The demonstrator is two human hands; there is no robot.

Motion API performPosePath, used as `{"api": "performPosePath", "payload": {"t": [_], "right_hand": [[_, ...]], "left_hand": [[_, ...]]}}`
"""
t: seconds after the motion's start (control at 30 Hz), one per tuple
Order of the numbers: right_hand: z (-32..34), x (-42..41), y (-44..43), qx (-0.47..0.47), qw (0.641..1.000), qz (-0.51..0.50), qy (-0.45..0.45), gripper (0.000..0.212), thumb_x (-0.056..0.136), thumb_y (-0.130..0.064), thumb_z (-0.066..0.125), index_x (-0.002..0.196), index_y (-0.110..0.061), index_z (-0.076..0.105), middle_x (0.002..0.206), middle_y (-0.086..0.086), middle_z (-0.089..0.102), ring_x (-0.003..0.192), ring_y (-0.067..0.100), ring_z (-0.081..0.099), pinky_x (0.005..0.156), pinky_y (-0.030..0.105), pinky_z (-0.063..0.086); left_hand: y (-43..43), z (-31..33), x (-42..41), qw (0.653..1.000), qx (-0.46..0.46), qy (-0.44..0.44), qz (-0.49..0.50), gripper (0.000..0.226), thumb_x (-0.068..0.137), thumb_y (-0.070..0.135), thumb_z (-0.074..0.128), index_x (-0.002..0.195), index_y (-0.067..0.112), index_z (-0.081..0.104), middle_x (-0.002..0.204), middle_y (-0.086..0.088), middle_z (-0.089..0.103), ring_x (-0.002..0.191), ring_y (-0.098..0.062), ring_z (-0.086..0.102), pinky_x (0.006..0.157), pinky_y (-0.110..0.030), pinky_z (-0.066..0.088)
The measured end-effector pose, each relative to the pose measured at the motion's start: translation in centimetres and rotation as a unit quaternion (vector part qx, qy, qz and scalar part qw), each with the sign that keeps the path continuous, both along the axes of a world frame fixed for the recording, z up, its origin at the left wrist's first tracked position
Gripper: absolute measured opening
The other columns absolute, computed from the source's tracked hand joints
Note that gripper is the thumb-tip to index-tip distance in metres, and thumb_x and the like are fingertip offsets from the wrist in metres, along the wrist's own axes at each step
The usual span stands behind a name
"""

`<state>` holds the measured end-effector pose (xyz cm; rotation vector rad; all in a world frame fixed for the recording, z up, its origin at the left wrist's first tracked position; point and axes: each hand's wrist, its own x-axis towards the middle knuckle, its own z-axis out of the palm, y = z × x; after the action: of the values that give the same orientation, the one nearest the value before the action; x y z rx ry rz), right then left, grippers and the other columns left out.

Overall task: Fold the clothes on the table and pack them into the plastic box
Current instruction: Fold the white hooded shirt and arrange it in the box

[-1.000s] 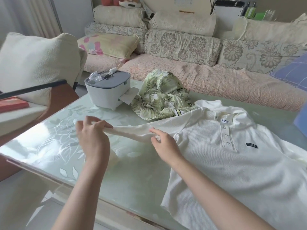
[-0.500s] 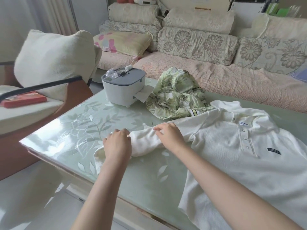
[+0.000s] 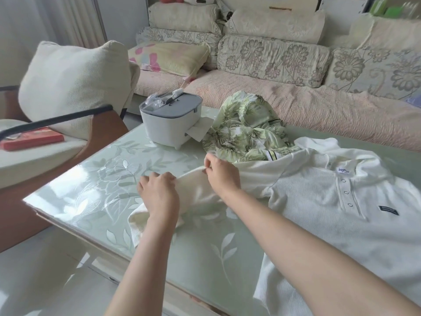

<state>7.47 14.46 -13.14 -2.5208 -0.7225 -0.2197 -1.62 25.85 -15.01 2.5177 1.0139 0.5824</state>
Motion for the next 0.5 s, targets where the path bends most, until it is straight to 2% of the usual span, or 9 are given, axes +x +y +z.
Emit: {"api": "performPosePath", "payload": {"t": [0.07, 0.13, 0.2, 0.27, 0.33, 0.4, 0.43, 0.47, 0.5], "right_hand": [[-0.3, -0.3, 0.0, 0.041, 0.998, 0.007, 0.043, 0.010, 0.095, -0.019, 0.052, 0.105, -0.017, 0.052, 0.092, 0.005, 0.068, 0.083, 0.027, 0.062, 0.067, 0.033, 0.046], [-0.7, -0.5, -0.4, -0.006, 0.993, 0.046, 0.113, 0.035, 0.096, -0.019, 0.051, 0.130, -0.021, 0.043, 0.113, 0.005, 0.065, 0.097, 0.026, 0.062, 0.076, 0.035, 0.050], [-0.9, -0.8, -1.6, -0.034, 0.990, 0.060, 0.124, 0.046, 0.096, -0.018, 0.049, 0.140, -0.025, 0.038, 0.127, 0.003, 0.060, 0.108, 0.025, 0.059, 0.083, 0.034, 0.048], [-0.8, -1.0, -3.9, -0.010, 0.994, 0.054, 0.095, 0.043, 0.097, -0.019, 0.047, 0.138, -0.026, 0.044, 0.134, 0.001, 0.056, 0.117, 0.024, 0.054, 0.089, 0.033, 0.044], [-1.0, -1.0, -7.1, -0.013, 0.998, 0.034, 0.047, 0.041, 0.099, -0.023, 0.045, 0.140, -0.019, 0.045, 0.143, 0.003, 0.048, 0.131, 0.021, 0.043, 0.104, 0.030, 0.032], [-1.8, -0.8, -10.8, -0.045, 0.999, -0.008, 0.021, 0.044, 0.101, -0.030, 0.040, 0.143, -0.016, 0.040, 0.153, 0.002, 0.032, 0.142, 0.017, 0.025, 0.114, 0.030, 0.016], [-2.3, -0.7, -12.5, -0.071, 0.996, -0.026, 0.044, 0.047, 0.102, -0.034, 0.037, 0.146, -0.018, 0.036, 0.156, 0.000, 0.024, 0.145, 0.016, 0.017, 0.116, 0.033, 0.011], [-2.8, -0.8, -14.1, -0.103, 0.991, -0.028, 0.082, 0.050, 0.102, -0.037, 0.034, 0.148, -0.020, 0.030, 0.159, -0.001, 0.017, 0.147, 0.015, 0.010, 0.117, 0.034, 0.007], [-3.2, -1.0, -15.3, -0.139, 0.984, -0.008, 0.112, 0.053, 0.102, -0.040, 0.031, 0.150, -0.021, 0.022, 0.160, -0.003, 0.010, 0.147, 0.014, 0.004, 0.117, 0.034, 0.004]], "left_hand": [[-0.2, 0.6, 0.4, 0.997, 0.034, -0.048, 0.046, 0.037, 0.086, -0.001, 0.050, 0.116, 0.018, 0.063, 0.114, -0.012, 0.053, 0.116, -0.033, 0.036, 0.105, -0.037, 0.019], [-0.5, 0.9, 0.7, 0.996, 0.055, -0.063, 0.041, 0.052, 0.080, -0.007, 0.052, 0.125, 0.019, 0.054, 0.125, -0.013, 0.047, 0.125, -0.034, 0.031, 0.111, -0.040, 0.015], [-1.2, 1.1, 1.0, 0.996, 0.052, -0.068, -0.041, 0.046, 0.082, -0.005, 0.052, 0.122, 0.017, 0.058, 0.129, -0.012, 0.049, 0.128, -0.032, 0.031, 0.108, -0.035, 0.017], [-2.7, 1.3, 1.4, 0.986, 0.010, -0.067, -0.151, 0.037, 0.088, 0.003, 0.051, 0.121, 0.016, 0.062, 0.133, -0.009, 0.052, 0.126, -0.028, 0.040, 0.103, -0.033, 0.026], [-4.5, 0.8, 1.6, 0.965, -0.040, -0.002, -0.258, 0.039, 0.095, 0.018, 0.049, 0.134, 0.018, 0.051, 0.143, -0.008, 0.045, 0.132, -0.025, 0.040, 0.106, -0.035, 0.031], [-6.0, -0.2, 1.7, 0.935, -0.025, 0.156, -0.317, 0.052, 0.097, 0.041, 0.043, 0.145, 0.026, 0.032, 0.155, -0.003, 0.024, 0.144, -0.019, 0.016, 0.115, -0.044, 0.016], [-6.3, -0.7, 1.6, 0.920, -0.007, 0.226, -0.319, 0.058, 0.095, 0.049, 0.041, 0.147, 0.030, 0.024, 0.157, 0.001, 0.014, 0.146, -0.017, 0.005, 0.115, -0.051, 0.008], [-6.3, -1.0, 1.7, 0.914, 0.005, 0.262, -0.309, 0.059, 0.095, 0.052, 0.039, 0.147, 0.032, 0.021, 0.158, 0.003, 0.010, 0.146, -0.016, 0.002, 0.114, -0.056, 0.003], [-6.2, -1.2, 1.8, 0.920, 0.010, 0.265, -0.288, 0.056, 0.095, 0.050, 0.039, 0.146, 0.033, 0.025, 0.156, 0.004, 0.014, 0.145, -0.016, 0.004, 0.112, -0.062, 0.002]]}}
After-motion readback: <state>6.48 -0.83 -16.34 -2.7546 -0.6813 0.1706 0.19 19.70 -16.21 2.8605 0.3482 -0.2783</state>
